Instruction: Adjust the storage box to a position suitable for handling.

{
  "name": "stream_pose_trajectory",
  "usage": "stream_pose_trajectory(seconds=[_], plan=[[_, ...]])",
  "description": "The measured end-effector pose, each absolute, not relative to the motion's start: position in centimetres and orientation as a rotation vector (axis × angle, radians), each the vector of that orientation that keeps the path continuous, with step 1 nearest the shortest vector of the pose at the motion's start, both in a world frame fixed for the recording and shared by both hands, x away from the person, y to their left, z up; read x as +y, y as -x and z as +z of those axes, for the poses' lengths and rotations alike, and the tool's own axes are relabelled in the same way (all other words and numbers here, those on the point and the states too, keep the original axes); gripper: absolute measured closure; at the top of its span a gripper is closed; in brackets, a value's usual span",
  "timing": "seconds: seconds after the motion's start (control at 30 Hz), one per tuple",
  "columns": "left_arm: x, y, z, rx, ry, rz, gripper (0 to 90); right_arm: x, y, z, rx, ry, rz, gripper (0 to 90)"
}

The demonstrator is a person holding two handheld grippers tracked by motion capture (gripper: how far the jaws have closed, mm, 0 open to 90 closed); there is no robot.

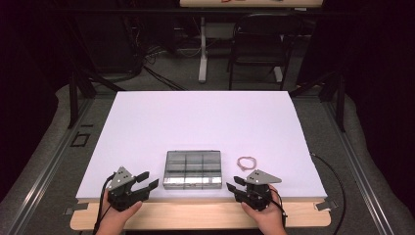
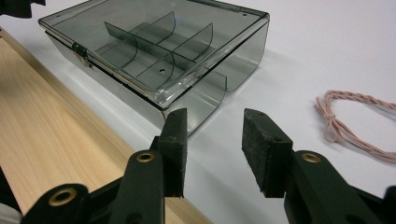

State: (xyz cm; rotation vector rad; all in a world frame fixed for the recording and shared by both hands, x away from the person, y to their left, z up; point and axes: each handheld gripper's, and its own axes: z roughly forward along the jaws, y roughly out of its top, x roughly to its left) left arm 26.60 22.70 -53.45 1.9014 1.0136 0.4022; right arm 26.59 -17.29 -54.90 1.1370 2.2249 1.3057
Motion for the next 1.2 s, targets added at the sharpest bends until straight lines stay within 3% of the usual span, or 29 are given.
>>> stream_pose_trajectory(seconds=[0.13, 0.27, 0.67, 0.97, 1.0, 1.2], plan=[[22.9, -26.8, -53.7, 1.04, -1.89, 0.411, 52.3, -17.1, -26.7, -54.8, 2.223, -1.103, 1.34, 53.1], [22.9, -26.8, -53.7, 1.044, -1.887, 0.405, 52.2, -16.8, -26.6, -54.9, 2.233, -1.115, 1.35, 51.5], [22.4, -26.5, -53.6, 0.994, -1.919, 0.35, 57.3, -16.1, -26.2, -54.3, 2.277, -1.063, 1.297, 72.5], [21.7, -26.3, -53.8, 0.982, -1.964, 0.356, 60.8, -15.6, -26.0, -54.3, 2.304, -1.067, 1.289, 73.2], [21.6, -26.3, -53.8, 0.98, -1.965, 0.35, 60.9, -15.4, -26.0, -54.3, 2.321, -1.055, 1.285, 79.3], [21.6, -26.4, -53.8, 0.971, -1.973, 0.349, 61.9, -15.2, -26.0, -54.4, 2.338, -1.047, 1.273, 84.7]])
